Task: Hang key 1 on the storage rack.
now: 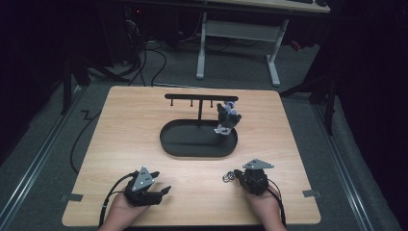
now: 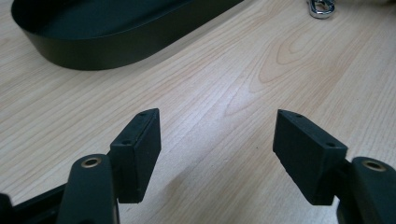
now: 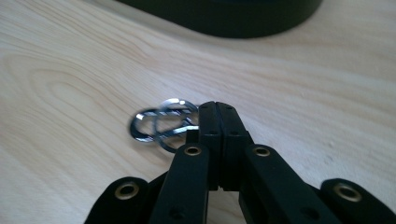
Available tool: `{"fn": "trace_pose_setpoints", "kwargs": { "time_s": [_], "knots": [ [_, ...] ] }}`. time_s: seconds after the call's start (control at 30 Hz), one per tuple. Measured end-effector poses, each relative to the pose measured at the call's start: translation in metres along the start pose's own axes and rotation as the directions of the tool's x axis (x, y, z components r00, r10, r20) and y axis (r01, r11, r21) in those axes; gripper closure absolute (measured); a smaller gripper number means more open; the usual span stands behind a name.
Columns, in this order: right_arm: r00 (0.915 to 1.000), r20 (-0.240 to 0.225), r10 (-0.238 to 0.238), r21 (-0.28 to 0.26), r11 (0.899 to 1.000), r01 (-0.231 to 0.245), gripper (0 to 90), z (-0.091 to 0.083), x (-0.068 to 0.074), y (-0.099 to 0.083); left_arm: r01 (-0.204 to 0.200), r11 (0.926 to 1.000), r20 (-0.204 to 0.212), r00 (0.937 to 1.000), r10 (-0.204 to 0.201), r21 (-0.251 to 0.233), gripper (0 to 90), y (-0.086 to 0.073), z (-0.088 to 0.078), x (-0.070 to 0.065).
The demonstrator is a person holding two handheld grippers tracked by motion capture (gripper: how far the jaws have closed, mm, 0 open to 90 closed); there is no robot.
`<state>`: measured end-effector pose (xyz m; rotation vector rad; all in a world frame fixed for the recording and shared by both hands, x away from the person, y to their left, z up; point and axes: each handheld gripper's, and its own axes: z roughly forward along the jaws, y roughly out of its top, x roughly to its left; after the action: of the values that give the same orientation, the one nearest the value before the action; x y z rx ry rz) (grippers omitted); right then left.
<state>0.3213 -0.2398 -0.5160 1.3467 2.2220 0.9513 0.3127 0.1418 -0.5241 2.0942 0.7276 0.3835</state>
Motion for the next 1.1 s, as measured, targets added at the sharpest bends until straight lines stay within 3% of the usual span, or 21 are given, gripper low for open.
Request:
{"fn": "trace_pose_setpoints", "kwargs": {
  "time_s": [0.03, 0.07, 0.1, 0.27, 0.4, 0.53, 0.7, 0.97, 1.1],
  "knots": [
    [0.9992, -0.034, -0.018, -0.03, 0.999, 0.017, 90.0, -0.003, 0.011, 0.007, 0.002, 1.0, -0.003, 1.0, -0.002, 0.0, 32.9, -0.001, -0.001, 0.001],
    [0.9992, -0.034, -0.018, -0.03, 0.999, 0.017, 90.0, -0.003, 0.011, 0.007, 0.006, 1.0, -0.006, 1.0, -0.006, 0.002, 32.9, -0.002, -0.001, 0.001],
    [0.9968, -0.059, -0.054, -0.034, 0.998, 0.052, 90.0, 0.002, 0.023, 0.013, 0.012, 0.9999, -0.012, 0.9999, -0.012, 0.004, 32.9, -0.003, -0.002, 0.002],
    [0.992, -0.059, -0.111, 0.002, 0.994, 0.112, 90.0, 0.021, 0.036, 0.022, 0.019, 0.9998, -0.019, 0.9996, -0.019, 0.002, 33.0, -0.007, -0.008, 0.001],
    [0.9934, -0.051, -0.103, 0.028, 0.994, 0.104, 90.0, 0.028, 0.033, 0.022, 0.023, 0.9997, -0.02, 0.9995, -0.023, -0.006, 33.0, -0.007, -0.01, 0.001],
    [0.9936, -0.052, -0.1, 0.033, 0.994, 0.102, 90.0, 0.024, 0.029, 0.016, 0.022, 0.9998, -0.008, 0.9997, -0.022, -0.006, 33.0, -0.005, -0.007, 0.002],
    [0.994, -0.049, -0.097, 0.045, 0.994, 0.099, 90.0, 0.016, 0.027, 0.006, -0.008, 0.9999, 0.008, 0.9999, 0.008, -0.014, 32.9, 0.002, -0.002, -0.003],
    [0.9971, -0.027, -0.07, 0.052, 0.996, 0.072, 89.3, -0.008, 0.021, -0.014, -0.029, 0.9992, 0.035, 0.999, 0.029, -0.027, 33.0, 0.01, 0.005, -0.007],
    [0.9992, 0.019, -0.035, 0.013, 0.999, 0.035, 88.1, -0.028, 0.01, -0.023, -0.035, 0.9989, 0.043, 0.9984, 0.036, -0.03, 33.0, 0.013, 0.008, -0.008]
  ]
}}
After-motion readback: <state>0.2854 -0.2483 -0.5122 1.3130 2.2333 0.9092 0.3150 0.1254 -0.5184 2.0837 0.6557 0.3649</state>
